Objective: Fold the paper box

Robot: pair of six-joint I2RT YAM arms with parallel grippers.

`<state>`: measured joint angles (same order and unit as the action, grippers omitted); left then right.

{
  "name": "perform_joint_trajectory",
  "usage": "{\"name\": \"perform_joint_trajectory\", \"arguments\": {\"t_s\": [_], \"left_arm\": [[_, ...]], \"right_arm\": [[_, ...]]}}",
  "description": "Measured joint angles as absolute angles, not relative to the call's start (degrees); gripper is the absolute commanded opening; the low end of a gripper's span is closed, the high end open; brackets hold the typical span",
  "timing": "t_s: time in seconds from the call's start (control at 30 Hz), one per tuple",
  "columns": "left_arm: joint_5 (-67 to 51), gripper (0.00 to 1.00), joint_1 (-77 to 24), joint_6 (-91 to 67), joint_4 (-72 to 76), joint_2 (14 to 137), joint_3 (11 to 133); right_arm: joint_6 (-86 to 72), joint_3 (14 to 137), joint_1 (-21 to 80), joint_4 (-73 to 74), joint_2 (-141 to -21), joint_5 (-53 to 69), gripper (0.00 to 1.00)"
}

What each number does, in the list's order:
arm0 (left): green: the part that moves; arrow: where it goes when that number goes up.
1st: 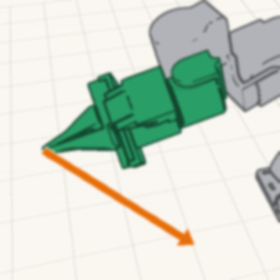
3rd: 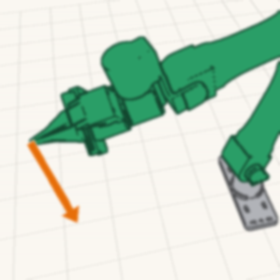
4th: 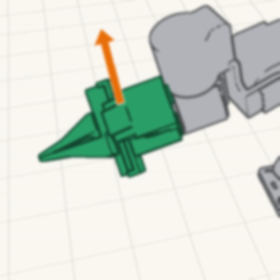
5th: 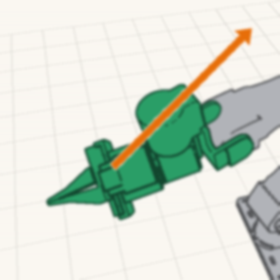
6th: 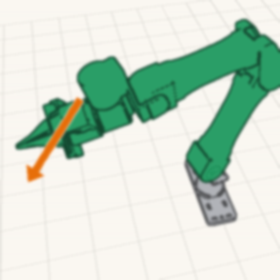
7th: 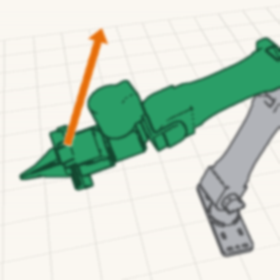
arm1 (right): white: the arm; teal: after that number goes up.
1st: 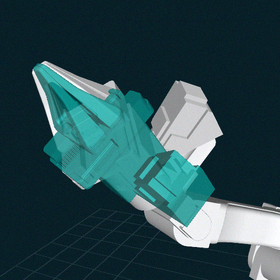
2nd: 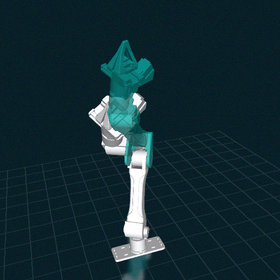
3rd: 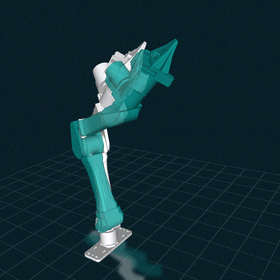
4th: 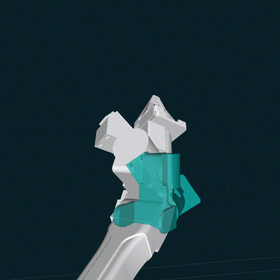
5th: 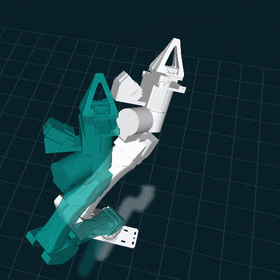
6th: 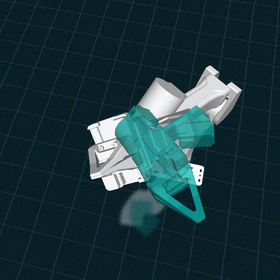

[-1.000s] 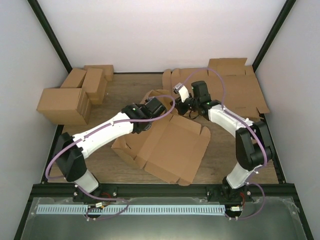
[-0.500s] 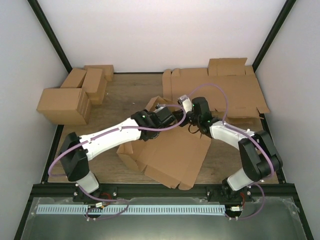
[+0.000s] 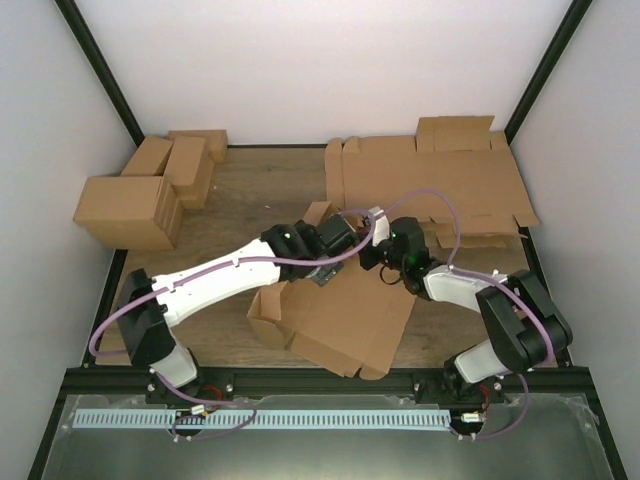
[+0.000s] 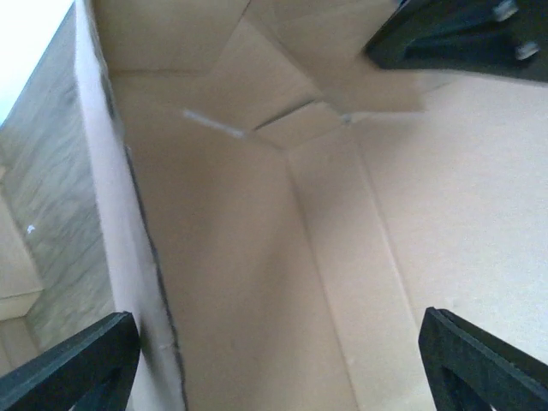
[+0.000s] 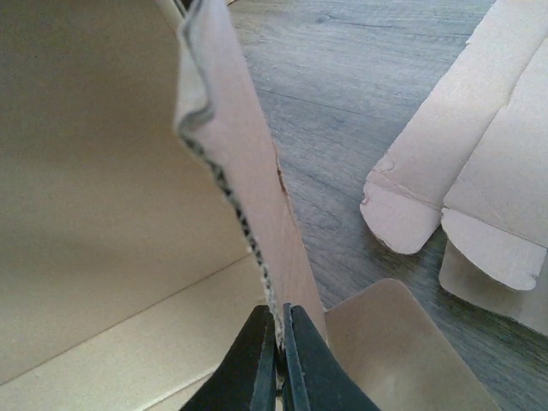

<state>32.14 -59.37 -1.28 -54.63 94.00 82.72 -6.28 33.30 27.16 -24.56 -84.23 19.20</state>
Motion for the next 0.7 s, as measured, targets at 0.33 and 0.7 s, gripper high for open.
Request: {"name": "perform_joint_trajectory", "arguments": {"t_s": [0.33, 0.7], "left_arm": [[6.81, 1.0, -49.84, -8.62, -51.4, 90.52, 92.4], [-21.34, 0.62, -21.96, -22.44, -37.63, 78.56, 81.89]], "right_arm": [[-4.23, 31.62, 27.22, -27.05, -84.03, 19.25, 0.01], [-3.44, 29.02, 27.22, -29.02, -82.7, 19.38, 0.02]]}}
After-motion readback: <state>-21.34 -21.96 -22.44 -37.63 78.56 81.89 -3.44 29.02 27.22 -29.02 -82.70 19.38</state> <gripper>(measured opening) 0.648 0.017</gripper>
